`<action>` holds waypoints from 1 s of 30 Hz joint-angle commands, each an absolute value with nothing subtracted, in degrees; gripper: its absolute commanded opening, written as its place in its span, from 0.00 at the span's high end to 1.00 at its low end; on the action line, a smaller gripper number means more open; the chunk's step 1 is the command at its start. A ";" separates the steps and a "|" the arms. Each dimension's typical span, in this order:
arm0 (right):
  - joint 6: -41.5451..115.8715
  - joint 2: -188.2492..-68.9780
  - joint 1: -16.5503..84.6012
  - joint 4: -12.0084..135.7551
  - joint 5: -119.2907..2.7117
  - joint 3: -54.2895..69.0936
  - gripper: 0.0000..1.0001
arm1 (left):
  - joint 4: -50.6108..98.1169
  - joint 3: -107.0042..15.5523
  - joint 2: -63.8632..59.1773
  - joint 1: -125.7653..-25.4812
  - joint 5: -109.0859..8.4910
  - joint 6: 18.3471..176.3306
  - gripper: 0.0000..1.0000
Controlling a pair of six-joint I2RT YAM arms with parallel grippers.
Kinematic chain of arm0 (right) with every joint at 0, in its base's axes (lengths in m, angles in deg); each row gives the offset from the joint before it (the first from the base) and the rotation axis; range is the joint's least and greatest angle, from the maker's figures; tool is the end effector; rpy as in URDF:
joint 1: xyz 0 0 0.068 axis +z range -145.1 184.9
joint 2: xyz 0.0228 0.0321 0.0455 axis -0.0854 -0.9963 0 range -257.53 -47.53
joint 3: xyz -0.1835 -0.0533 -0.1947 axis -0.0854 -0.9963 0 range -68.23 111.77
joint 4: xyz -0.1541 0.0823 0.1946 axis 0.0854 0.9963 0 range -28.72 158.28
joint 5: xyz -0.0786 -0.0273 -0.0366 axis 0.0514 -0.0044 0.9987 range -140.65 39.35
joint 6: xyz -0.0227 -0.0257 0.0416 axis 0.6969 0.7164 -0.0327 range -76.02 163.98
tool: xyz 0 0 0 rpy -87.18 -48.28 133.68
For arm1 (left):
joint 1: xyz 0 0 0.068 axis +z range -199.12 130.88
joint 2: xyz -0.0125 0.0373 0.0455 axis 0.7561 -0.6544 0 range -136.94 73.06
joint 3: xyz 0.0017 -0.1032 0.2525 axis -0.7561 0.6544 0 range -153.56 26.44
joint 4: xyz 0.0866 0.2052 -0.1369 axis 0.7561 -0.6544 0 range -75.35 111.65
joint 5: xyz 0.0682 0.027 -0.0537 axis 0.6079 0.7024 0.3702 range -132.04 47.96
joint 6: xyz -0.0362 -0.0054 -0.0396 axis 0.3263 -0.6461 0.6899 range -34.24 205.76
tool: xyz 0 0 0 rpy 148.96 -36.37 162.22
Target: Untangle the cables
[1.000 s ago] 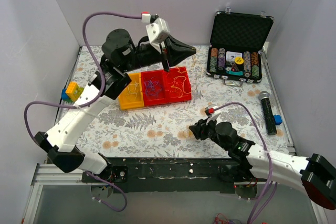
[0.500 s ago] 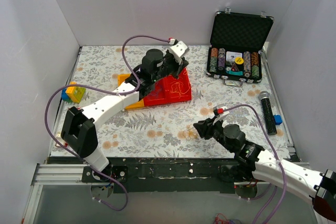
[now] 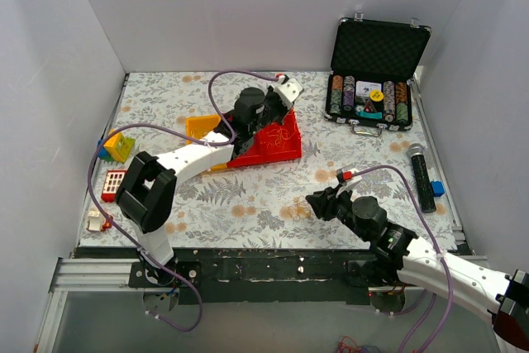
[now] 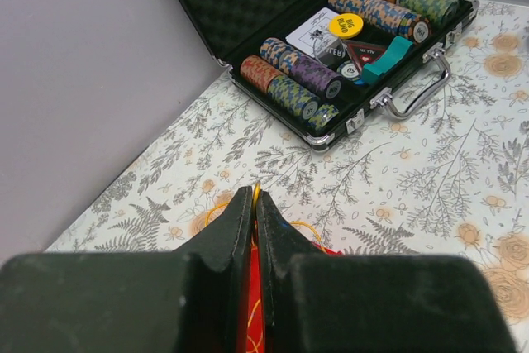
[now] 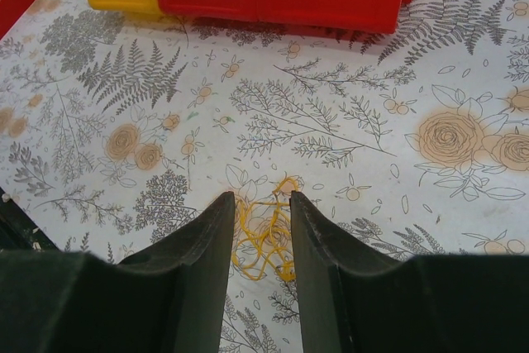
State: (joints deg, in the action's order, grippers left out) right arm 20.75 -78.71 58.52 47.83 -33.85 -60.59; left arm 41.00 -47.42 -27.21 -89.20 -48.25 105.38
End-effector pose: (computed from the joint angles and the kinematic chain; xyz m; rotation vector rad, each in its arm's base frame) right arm 0.0967 0.1140 0.1884 -0.2544 1.7774 0.7216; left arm 0.3202 -0.2745 0.3046 0.3976 1.7254 -0.8612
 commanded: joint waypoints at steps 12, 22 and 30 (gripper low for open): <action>20.51 -75.75 58.42 48.09 -31.75 -61.55 0.59 | 45.12 -44.93 -28.28 -89.81 -48.27 107.29 1.00; 20.51 -75.13 58.42 49.23 -31.67 -61.38 0.59 | 43.62 -43.43 -29.15 -92.28 -47.93 107.21 1.00; 20.25 -72.41 58.34 51.08 -30.78 -62.25 0.59 | 44.50 -43.60 -32.40 -91.14 -40.13 97.20 1.00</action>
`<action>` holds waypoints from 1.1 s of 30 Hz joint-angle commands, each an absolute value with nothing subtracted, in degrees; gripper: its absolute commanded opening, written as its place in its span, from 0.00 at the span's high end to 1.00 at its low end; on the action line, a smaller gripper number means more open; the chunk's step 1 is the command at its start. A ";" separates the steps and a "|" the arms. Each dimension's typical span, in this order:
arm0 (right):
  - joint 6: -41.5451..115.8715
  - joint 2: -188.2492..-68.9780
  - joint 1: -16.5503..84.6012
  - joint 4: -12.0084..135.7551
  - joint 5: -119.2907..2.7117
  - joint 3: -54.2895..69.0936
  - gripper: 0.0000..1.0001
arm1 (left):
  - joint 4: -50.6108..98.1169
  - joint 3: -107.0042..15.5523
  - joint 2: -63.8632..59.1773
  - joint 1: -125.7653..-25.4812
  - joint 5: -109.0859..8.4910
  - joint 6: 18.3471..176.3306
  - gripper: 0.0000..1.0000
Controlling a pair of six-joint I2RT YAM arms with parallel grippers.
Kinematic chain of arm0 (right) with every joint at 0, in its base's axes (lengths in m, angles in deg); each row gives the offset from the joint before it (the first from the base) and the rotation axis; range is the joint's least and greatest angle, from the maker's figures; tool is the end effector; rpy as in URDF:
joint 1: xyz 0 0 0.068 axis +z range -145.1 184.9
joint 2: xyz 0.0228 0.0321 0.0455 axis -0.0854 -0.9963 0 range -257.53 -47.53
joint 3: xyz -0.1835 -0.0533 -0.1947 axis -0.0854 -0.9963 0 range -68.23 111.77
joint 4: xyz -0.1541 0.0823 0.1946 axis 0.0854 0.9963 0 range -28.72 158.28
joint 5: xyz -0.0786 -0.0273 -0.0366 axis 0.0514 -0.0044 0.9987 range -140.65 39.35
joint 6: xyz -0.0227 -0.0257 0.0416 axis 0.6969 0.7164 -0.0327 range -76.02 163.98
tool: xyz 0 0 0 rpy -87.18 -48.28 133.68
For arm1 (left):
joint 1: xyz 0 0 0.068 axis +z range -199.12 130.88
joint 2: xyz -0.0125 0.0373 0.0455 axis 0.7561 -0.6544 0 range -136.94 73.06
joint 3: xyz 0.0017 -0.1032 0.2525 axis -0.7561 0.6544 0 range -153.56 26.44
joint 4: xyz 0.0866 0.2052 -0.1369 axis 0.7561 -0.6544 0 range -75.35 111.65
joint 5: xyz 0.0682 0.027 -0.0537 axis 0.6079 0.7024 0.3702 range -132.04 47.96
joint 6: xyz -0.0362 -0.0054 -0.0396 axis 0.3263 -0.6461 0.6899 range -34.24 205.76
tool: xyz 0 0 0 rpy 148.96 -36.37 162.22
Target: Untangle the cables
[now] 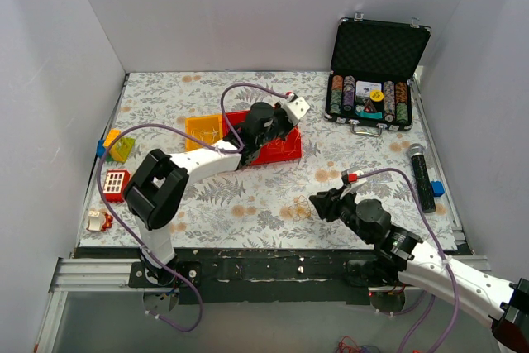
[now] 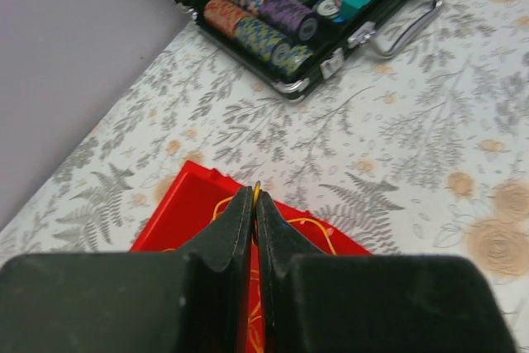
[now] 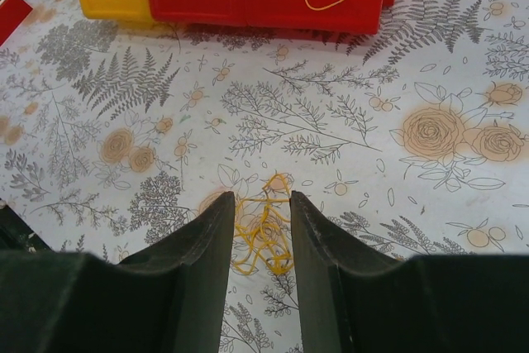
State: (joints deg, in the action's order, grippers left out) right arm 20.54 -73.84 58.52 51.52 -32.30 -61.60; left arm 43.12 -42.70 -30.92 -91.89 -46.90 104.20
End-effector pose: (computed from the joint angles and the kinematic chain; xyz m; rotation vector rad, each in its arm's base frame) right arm 0.0923 0.1065 0.1860 -0.2292 1.7734 0.7036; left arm 0.3104 -0.2913 0.2536 0.4585 1.8270 -0.8261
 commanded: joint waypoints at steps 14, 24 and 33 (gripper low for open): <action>20.42 -74.78 58.42 50.73 -30.17 -61.11 0.59 | 43.90 -45.97 -41.45 -89.20 -35.45 86.02 1.00; 20.86 -75.74 58.34 52.31 -29.82 -59.44 0.58 | 32.65 -52.30 -38.65 -88.85 -43.69 91.46 0.70; 21.48 -81.71 58.25 54.06 -31.31 -55.59 0.47 | 16.65 -59.85 -34.43 -88.85 -49.16 95.07 0.37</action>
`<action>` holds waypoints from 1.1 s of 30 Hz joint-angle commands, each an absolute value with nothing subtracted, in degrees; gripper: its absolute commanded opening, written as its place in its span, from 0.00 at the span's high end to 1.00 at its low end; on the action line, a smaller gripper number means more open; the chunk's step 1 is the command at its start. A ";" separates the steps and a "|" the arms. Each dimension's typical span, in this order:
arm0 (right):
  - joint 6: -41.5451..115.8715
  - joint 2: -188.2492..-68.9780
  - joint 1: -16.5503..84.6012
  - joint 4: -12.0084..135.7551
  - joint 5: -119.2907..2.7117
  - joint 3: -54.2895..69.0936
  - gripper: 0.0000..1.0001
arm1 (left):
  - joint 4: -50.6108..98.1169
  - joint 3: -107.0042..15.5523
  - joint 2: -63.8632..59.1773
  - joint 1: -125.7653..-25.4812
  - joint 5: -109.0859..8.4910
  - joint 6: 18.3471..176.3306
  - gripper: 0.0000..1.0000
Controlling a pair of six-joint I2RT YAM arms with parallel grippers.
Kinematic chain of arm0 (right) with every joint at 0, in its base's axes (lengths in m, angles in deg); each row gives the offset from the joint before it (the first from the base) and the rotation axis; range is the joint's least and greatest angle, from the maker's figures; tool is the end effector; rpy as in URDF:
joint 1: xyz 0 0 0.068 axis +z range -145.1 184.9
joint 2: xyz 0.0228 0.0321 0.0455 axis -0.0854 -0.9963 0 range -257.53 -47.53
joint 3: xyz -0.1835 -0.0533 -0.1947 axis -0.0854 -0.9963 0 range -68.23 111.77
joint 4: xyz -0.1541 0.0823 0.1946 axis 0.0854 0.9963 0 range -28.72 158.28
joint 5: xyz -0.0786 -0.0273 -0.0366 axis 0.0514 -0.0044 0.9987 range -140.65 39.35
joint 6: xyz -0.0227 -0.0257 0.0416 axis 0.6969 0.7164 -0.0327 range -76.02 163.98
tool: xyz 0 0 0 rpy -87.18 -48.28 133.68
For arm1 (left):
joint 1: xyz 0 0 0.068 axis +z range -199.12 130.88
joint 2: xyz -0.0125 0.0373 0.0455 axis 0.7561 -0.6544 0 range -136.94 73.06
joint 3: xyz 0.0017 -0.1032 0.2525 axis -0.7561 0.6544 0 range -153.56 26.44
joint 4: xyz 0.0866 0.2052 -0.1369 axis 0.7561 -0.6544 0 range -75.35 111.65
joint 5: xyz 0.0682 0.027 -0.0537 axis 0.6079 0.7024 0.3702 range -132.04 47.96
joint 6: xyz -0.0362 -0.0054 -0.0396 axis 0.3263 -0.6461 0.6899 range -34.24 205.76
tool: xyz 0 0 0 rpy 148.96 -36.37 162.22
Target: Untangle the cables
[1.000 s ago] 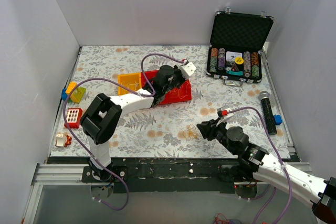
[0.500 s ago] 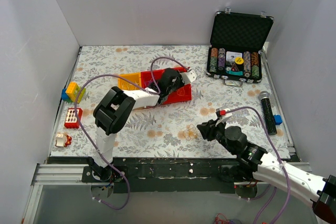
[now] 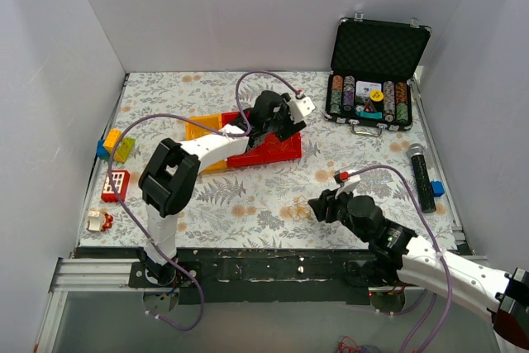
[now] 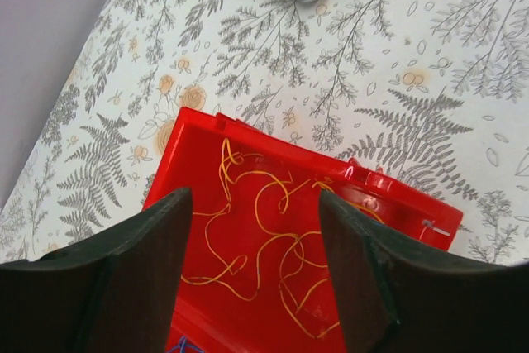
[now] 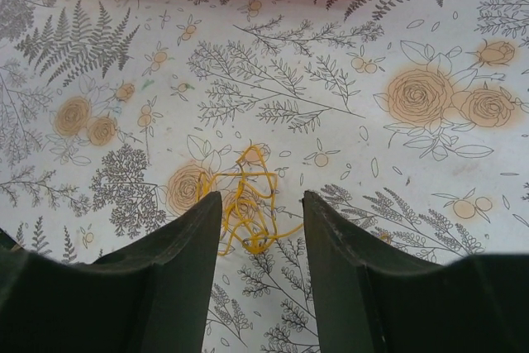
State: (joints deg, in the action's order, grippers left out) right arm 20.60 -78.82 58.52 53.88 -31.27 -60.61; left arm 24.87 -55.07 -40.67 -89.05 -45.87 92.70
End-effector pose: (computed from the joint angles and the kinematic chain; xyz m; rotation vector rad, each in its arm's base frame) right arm 0.0962 0.1107 0.1771 -0.2567 1.8671 0.6228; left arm 0.3522 -0.2980 0.2222 0.6436 2.0261 -0.5631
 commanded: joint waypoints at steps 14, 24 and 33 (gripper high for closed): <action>20.25 -99.20 58.25 63.39 -39.31 -47.58 0.10 | -12.62 -85.01 -30.57 -80.51 -48.27 110.53 0.02; 23.32 -108.52 58.25 61.81 -38.70 -43.54 0.59 | -15.70 -72.71 -16.42 -71.54 -53.46 114.50 0.02; 29.11 -109.23 55.97 66.19 -34.21 -30.81 0.99 | -9.38 -57.24 -4.20 -68.29 -57.59 115.29 0.02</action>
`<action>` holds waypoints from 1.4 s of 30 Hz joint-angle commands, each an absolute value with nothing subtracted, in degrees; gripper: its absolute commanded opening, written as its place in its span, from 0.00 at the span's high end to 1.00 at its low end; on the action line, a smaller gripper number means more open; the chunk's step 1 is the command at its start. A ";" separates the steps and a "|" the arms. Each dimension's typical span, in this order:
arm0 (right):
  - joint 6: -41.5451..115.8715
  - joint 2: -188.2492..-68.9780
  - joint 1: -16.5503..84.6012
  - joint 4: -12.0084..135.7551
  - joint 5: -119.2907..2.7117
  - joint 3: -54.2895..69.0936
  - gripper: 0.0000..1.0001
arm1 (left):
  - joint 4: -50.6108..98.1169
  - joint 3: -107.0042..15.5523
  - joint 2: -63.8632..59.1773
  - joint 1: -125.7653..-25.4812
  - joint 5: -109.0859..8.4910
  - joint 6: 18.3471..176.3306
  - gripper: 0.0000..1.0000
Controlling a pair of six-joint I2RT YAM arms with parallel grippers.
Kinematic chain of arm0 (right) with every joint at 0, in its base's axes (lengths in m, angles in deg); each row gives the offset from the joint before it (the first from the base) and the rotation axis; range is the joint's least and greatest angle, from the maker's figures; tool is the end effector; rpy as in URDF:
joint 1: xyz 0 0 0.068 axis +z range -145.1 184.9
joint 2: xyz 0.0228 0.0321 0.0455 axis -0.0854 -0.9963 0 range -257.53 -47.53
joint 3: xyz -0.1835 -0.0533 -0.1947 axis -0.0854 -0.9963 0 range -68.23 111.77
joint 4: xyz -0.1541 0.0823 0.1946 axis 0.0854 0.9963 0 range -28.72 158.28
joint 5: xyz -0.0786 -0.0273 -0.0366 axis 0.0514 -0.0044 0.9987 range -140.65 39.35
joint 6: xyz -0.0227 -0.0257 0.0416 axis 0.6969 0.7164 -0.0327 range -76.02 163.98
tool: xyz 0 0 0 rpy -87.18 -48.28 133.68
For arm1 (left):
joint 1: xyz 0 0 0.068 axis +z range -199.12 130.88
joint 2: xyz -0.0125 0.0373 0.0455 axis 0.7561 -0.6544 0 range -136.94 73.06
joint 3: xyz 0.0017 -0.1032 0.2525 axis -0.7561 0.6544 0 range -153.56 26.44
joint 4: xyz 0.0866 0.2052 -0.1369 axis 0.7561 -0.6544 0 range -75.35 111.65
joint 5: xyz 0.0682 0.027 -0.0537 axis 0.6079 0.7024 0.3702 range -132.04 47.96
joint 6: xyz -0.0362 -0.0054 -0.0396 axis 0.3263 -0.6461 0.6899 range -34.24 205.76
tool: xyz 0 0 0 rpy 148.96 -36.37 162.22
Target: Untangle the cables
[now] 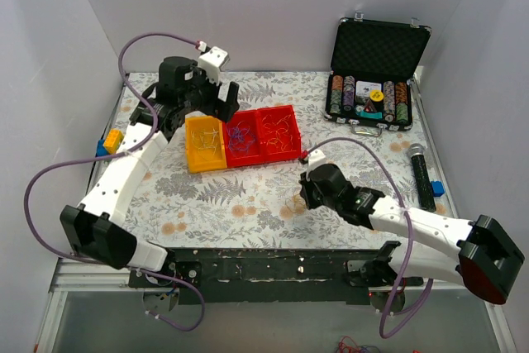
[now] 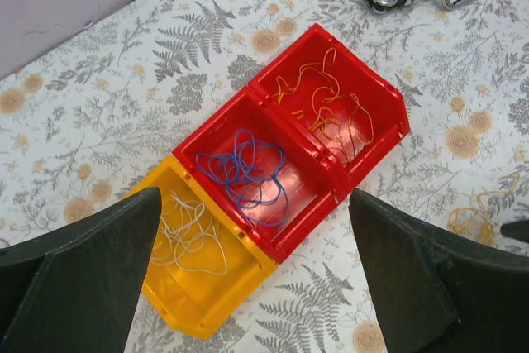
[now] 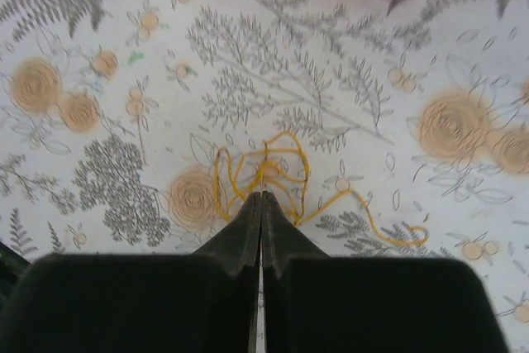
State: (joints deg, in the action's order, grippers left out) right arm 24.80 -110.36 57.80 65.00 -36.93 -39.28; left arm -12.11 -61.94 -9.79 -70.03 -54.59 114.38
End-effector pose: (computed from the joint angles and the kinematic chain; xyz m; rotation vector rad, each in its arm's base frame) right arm 0.1408 0.1723 0.1954 -0.5219 2.1777 0.4297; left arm 0.2972 -0.1219 0.4073 -0.0034 2.1389 -0.7479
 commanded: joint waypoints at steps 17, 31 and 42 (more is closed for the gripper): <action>34.05 -118.28 50.07 72.53 -52.58 -27.44 0.57 | -11.39 -45.55 5.82 -66.61 -66.90 112.92 0.02; 33.96 -123.11 50.08 63.48 -44.94 -31.76 0.57 | -13.42 -40.80 8.90 -66.61 -67.35 111.78 0.02; 31.94 -128.57 50.16 59.43 -48.45 -32.90 0.81 | -12.63 -39.12 9.60 -66.26 -66.56 110.72 0.02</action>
